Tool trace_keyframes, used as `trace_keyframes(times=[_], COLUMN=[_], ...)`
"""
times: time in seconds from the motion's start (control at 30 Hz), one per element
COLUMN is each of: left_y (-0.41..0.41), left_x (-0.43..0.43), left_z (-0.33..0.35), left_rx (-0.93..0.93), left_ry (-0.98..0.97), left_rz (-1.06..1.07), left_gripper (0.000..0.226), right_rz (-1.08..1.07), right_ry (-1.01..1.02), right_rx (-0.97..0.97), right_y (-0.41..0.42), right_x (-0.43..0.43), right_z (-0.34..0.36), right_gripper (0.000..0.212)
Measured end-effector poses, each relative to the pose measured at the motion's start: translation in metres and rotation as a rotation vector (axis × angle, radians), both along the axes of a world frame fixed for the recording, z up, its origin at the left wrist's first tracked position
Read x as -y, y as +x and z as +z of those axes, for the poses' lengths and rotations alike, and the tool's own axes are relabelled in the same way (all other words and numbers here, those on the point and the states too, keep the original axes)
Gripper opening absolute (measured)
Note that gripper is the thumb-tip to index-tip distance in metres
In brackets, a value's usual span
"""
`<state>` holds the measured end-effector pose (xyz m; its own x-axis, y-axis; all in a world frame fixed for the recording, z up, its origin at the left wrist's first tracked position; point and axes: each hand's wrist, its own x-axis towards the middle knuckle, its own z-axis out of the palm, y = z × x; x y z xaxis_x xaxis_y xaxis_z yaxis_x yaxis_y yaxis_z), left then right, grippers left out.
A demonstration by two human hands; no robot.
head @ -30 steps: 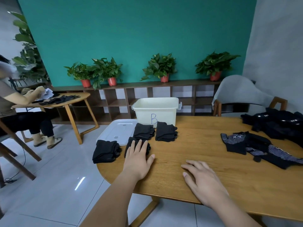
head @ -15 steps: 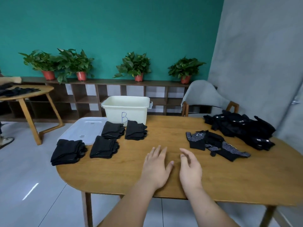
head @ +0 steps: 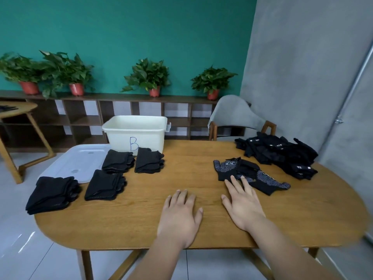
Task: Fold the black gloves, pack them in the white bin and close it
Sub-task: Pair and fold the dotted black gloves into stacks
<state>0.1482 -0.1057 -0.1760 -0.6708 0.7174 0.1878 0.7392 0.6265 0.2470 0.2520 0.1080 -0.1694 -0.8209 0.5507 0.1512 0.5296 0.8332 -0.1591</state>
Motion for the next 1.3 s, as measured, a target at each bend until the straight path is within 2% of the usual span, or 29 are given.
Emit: trace_keyframes(times=[0.1, 0.23, 0.37, 0.47, 0.6, 0.77, 0.9, 1.0, 1.1, 1.3], left_y=[-0.002, 0.001, 0.003, 0.003, 0.002, 0.0, 0.0, 0.0, 0.001, -0.001], left_x=[-0.002, -0.002, -0.001, 0.0, 0.001, 0.001, 0.0, 0.0, -0.001, -0.002], left_z=[0.0, -0.002, -0.002, -0.001, 0.001, 0.002, 0.002, 0.003, 0.002, -0.001], left_rx=[-0.016, -0.035, -0.049, -0.071, -0.064, -0.044, -0.062, -0.079, -0.106, -0.088], left_ry=[0.004, 0.033, 0.07, 0.082, 0.057, 0.019, 0.021, 0.023, 0.036, 0.045], left_rz=[0.003, -0.004, -0.027, -0.063, -0.17, -0.212, -0.213, -0.22, -0.234, -0.25], left_gripper=[0.064, 0.061, 0.058, 0.056, 0.055, 0.054, 0.053, 0.055, 0.059, 0.059], right_rz=[-0.003, 0.17, 0.354, 0.432, 0.42, 0.213, 0.058, -0.038, 0.0, 0.264], right_ry=[0.012, 0.157, 0.091, 0.069, 0.011, 0.154, 0.116, 0.129, 0.15, 0.062], right_rx=[0.019, -0.153, -0.266, -0.324, -0.346, -0.28, -0.176, -0.183, -0.203, -0.233], right_y=[-0.003, 0.005, 0.007, 0.01, 0.012, 0.01, 0.005, 0.005, 0.005, 0.007], right_x=[0.001, 0.003, 0.008, 0.012, 0.011, 0.011, 0.007, 0.006, 0.005, 0.005], right_z=[-0.001, -0.002, -0.007, -0.007, -0.009, -0.008, -0.01, -0.011, -0.011, -0.012], right_gripper=[0.068, 0.058, 0.035, 0.028, 0.035, 0.05, 0.061, 0.066, 0.065, 0.053])
